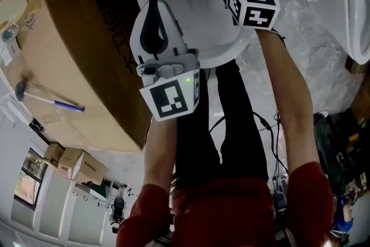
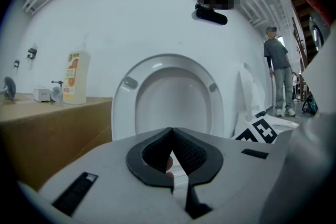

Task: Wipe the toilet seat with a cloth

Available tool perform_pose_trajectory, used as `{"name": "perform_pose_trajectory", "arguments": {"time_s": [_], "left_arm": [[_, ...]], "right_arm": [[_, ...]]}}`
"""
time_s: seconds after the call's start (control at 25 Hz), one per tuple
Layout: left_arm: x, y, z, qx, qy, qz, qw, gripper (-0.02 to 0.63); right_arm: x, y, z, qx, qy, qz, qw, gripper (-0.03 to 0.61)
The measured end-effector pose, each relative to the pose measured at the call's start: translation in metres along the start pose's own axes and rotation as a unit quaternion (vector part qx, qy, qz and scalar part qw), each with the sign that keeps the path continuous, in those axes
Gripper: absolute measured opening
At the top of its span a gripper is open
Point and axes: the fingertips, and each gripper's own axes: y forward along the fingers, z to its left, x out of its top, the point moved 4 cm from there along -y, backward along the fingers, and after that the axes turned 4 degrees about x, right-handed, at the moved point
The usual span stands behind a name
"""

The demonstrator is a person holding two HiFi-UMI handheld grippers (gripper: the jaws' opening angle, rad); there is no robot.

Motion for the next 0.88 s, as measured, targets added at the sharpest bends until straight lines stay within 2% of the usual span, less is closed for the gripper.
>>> {"name": "perform_pose_trajectory", "arguments": {"time_s": [0.44, 0.68, 0.88], "left_arm": [[0.006, -0.003, 0.011, 0.012, -0.015, 0.008, 0.9998, 0.012], [0.039, -0.002, 0.015, 0.013, -0.018, -0.010, 0.9997, 0.012], [0.079, -0.008, 0.018, 0.015, -0.025, -0.024, 0.9993, 0.012]], "right_arm": [[-0.007, 0.002, 0.001, 0.000, 0.008, 0.023, 1.000, 0.087], [0.004, -0.032, 0.019, 0.015, 0.018, 0.020, 1.000, 0.087], [0.042, -0.085, 0.042, 0.024, 0.002, -0.007, 1.000, 0.087]]}}
